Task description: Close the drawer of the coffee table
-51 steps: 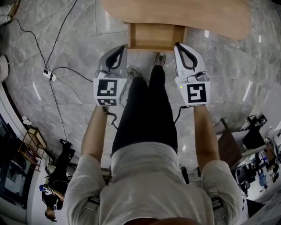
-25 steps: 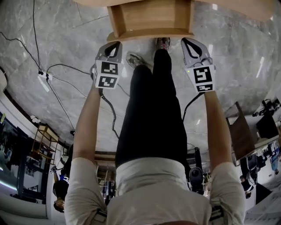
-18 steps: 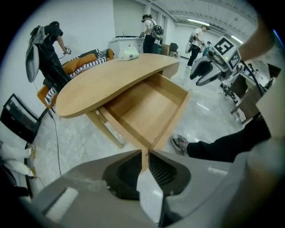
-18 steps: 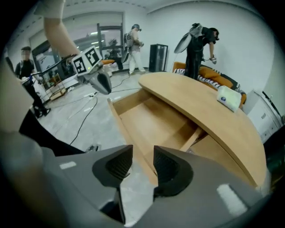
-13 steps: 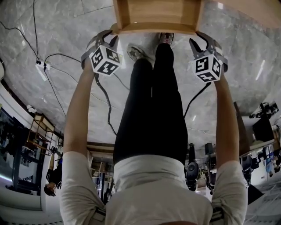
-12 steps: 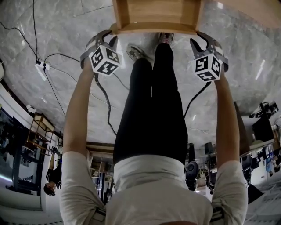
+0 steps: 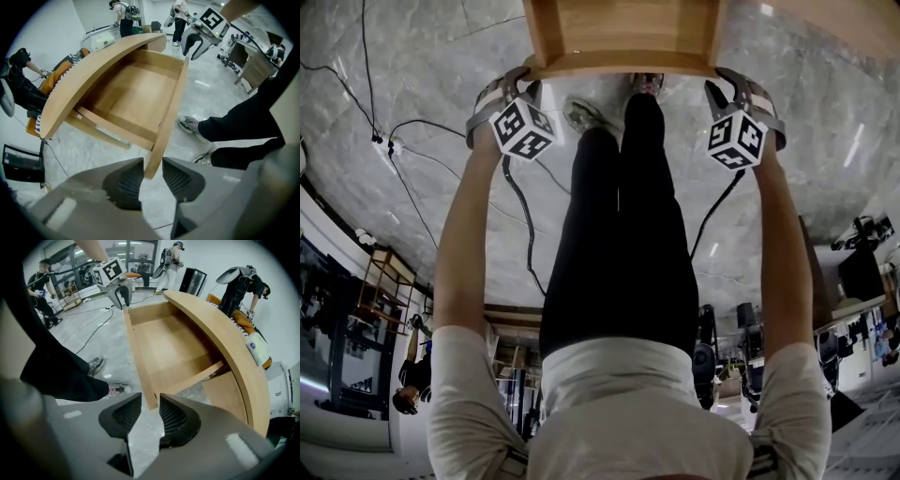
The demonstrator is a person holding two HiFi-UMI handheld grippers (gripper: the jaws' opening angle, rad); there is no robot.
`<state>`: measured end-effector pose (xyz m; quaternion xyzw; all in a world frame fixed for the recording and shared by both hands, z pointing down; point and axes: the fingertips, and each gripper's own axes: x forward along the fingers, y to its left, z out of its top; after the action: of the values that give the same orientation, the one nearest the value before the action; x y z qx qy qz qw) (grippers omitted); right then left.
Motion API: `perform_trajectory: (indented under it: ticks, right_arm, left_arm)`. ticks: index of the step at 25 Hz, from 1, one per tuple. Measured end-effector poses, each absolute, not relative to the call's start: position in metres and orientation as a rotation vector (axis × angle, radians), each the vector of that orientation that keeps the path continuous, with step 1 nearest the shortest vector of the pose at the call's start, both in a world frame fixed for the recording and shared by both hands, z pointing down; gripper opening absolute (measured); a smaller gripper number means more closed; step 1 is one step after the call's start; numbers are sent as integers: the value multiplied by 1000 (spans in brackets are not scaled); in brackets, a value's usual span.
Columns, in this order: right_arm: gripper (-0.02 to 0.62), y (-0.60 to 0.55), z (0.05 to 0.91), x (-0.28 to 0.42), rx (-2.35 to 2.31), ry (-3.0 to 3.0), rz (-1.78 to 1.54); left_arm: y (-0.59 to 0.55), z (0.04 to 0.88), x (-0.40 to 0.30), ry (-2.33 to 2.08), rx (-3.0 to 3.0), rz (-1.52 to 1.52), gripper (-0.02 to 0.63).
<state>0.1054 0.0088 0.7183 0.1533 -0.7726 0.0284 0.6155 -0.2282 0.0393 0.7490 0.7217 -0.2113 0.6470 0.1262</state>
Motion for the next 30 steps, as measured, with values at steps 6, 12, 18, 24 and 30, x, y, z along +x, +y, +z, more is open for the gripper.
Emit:
perform_trajectory:
  ticks: [6, 12, 18, 24, 30]
  right_arm:
    - [103, 7, 725, 105, 342, -1785, 21]
    - [91, 8, 725, 104, 285, -1771, -8]
    - [84, 7, 717, 105, 265, -1761, -15]
    - [82, 0, 696, 105, 265, -1777, -20]
    - [80, -1, 689, 104, 225, -1790, 26]
  left_arm:
    - [36, 753, -228, -584, 2136, 1957, 135]
    - [37, 753, -228, -561, 2145, 1964, 132]
    - [34, 746, -228, -594, 2139, 1928, 132]
    - [28, 726, -228, -611, 2138, 1893, 132]
    - [28, 719, -229, -581, 2107, 1872, 132]
